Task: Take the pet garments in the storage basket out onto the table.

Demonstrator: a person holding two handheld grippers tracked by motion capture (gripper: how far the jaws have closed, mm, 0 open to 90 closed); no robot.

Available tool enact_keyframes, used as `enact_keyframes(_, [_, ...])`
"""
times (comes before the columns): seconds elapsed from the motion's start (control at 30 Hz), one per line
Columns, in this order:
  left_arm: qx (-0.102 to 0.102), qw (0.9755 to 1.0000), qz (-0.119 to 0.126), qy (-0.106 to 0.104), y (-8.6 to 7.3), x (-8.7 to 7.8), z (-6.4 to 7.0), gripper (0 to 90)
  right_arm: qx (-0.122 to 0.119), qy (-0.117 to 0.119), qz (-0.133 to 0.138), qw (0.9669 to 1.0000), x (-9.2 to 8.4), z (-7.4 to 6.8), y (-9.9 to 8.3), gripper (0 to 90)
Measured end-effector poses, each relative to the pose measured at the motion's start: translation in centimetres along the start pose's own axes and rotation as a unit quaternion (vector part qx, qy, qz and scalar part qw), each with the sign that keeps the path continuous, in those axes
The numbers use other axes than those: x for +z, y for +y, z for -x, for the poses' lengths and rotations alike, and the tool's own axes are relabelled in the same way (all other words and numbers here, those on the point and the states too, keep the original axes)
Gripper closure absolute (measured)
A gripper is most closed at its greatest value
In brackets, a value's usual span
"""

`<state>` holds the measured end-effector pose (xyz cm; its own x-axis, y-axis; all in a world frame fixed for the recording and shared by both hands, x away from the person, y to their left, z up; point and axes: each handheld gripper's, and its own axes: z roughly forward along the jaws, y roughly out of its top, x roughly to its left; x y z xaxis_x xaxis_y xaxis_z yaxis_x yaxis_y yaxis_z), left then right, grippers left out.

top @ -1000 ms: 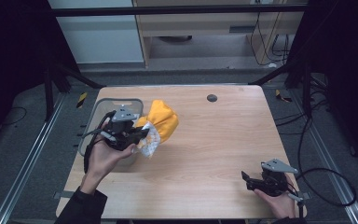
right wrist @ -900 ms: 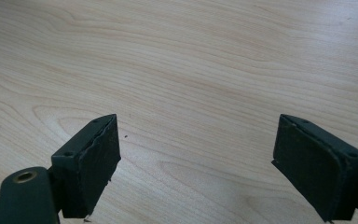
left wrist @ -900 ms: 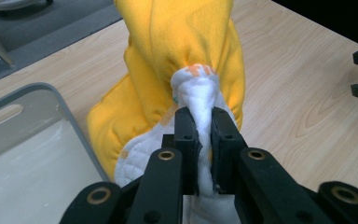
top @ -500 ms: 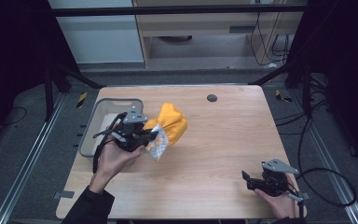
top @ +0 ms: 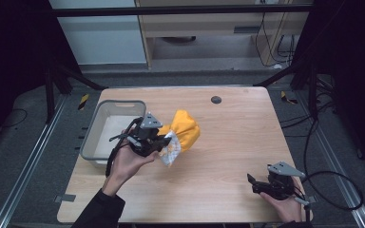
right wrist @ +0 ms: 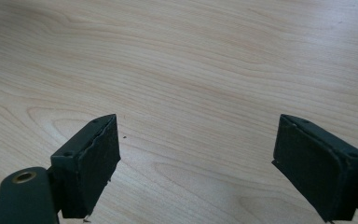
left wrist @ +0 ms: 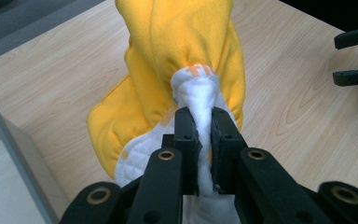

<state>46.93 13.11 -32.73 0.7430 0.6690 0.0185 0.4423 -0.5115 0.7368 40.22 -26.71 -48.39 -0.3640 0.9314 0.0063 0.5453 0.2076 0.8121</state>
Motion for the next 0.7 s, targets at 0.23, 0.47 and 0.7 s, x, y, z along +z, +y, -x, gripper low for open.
enact_keyframes(0.23, [0.006, 0.9998, -0.015, -0.007, -0.3, 1.6, 0.5, 83.0, -0.002, -0.006, 0.001, 1.0, 0.0, 0.1, 0.0, 14.4])
enact_keyframes(0.47, [0.006, 0.9997, -0.023, -0.01, -0.7, 2.9, 0.6, 83.0, 0.0, -0.013, -0.002, 0.9999, 0.1, 0.3, -0.1, 14.3])
enact_keyframes(0.7, [0.003, 0.9994, -0.031, -0.014, -1.2, 4.4, 0.8, 83.0, 0.0, -0.015, -0.002, 0.9999, 0.1, 0.3, -0.2, 14.4])
